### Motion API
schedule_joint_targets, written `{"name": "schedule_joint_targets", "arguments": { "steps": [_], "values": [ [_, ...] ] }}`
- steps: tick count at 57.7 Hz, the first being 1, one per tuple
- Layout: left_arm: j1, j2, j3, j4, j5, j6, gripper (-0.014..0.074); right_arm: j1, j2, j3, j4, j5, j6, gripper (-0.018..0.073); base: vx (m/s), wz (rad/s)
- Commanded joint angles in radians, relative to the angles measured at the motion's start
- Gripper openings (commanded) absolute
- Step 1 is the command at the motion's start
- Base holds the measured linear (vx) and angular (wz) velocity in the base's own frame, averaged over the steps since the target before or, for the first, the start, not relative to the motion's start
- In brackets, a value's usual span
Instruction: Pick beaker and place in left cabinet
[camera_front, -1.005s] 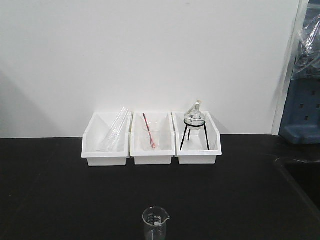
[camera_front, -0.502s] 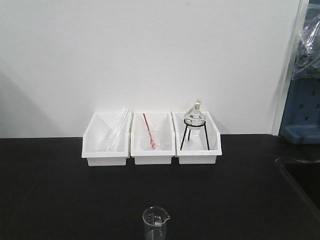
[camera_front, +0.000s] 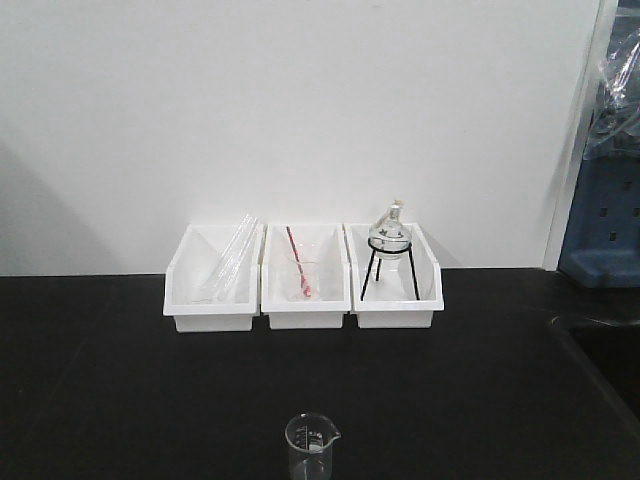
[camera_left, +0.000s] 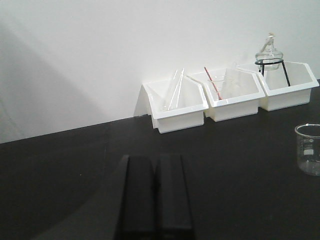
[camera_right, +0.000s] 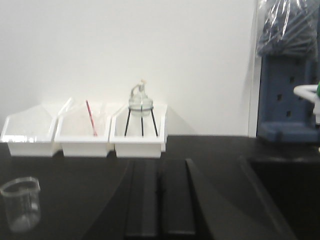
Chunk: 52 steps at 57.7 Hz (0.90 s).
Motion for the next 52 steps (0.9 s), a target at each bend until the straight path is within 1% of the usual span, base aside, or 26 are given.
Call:
{"name": "schedule_joint_targets", "arguments": {
  "steps": [1, 5, 10, 21, 32, 42, 52],
  "values": [
    [-0.001, -0.019, 0.016, -0.003, -0.075, -0.003, 0.0001, -0.004, 0.044, -0.124, -0.005, -0.038, -0.001, -0.0005, 0.00, 0.00],
    [-0.001, -0.019, 0.016, -0.003, -0.075, -0.003, 0.0001, -0.004, 0.085, -0.202, -0.009, -0.002, -0.012, -0.0004, 0.00, 0.00],
    [-0.001, -0.019, 0.016, -0.003, -0.075, -0.003, 0.0001, -0.004, 0.141, -0.253, -0.009, 0.011, -0.017, -0.0003, 0.00, 0.00],
    [-0.001, -0.019, 0.016, -0.003, -0.075, -0.003, 0.0001, -0.004, 0.264, -0.263, -0.009, 0.013, -0.017, 0.0001, 0.00, 0.00],
    [-0.001, -0.019, 0.016, -0.003, -0.075, -0.003, 0.0001, -0.004, 0.378, -0.263, -0.009, -0.026, -0.017, 0.0026, 0.00, 0.00],
    [-0.001, -0.019, 0.016, -0.003, -0.075, -0.003, 0.0001, -0.004, 0.472, -0.263, -0.009, -0.094, -0.017, 0.0095, 0.00, 0.00],
    [-0.001, -0.019, 0.016, -0.003, -0.075, -0.003, 0.0001, -0.004, 0.570, -0.263, -0.009, -0.147, -0.017, 0.0232, 0.00, 0.00]
  ]
}}
